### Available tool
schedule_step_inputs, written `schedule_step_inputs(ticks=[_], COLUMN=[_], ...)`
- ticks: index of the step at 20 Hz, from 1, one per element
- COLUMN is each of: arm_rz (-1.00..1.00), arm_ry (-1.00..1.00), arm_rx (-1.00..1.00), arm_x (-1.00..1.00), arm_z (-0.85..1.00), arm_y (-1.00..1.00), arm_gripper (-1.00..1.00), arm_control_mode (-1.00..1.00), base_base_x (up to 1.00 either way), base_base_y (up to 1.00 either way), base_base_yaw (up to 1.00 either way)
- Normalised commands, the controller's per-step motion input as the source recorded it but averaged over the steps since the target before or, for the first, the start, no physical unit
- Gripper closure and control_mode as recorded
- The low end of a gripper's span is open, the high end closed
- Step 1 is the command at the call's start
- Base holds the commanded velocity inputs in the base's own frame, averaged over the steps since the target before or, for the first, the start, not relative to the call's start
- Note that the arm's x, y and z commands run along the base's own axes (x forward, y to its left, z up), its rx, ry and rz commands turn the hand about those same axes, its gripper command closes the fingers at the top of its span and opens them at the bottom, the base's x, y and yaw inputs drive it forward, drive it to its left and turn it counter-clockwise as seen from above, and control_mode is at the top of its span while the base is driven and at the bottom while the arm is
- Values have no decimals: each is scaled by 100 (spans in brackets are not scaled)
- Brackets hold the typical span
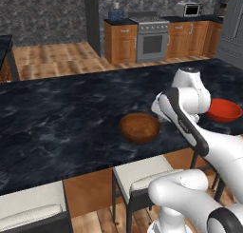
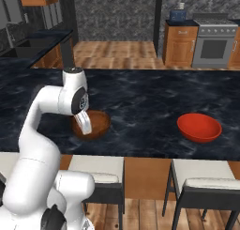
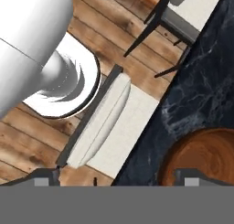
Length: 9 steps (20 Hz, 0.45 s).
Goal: Pick up the bowls from the cabinet and place each bowl in front of a stool on the dining counter.
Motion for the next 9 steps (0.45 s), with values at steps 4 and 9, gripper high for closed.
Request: schedule_step_inputs(ticks=[4,9], arm_rz=[61,58], arm_ry=[2,-1], arm_rx=[-9,-8], arm_x=[-63,-77], arm_z=[69,40], arm_y=[0,-1], arm_gripper=[-100,-100], arm_control_mode=[-100,-100], base_base_x=[0,0], base_base_y=[0,0], base_base_yaw=[0,0])
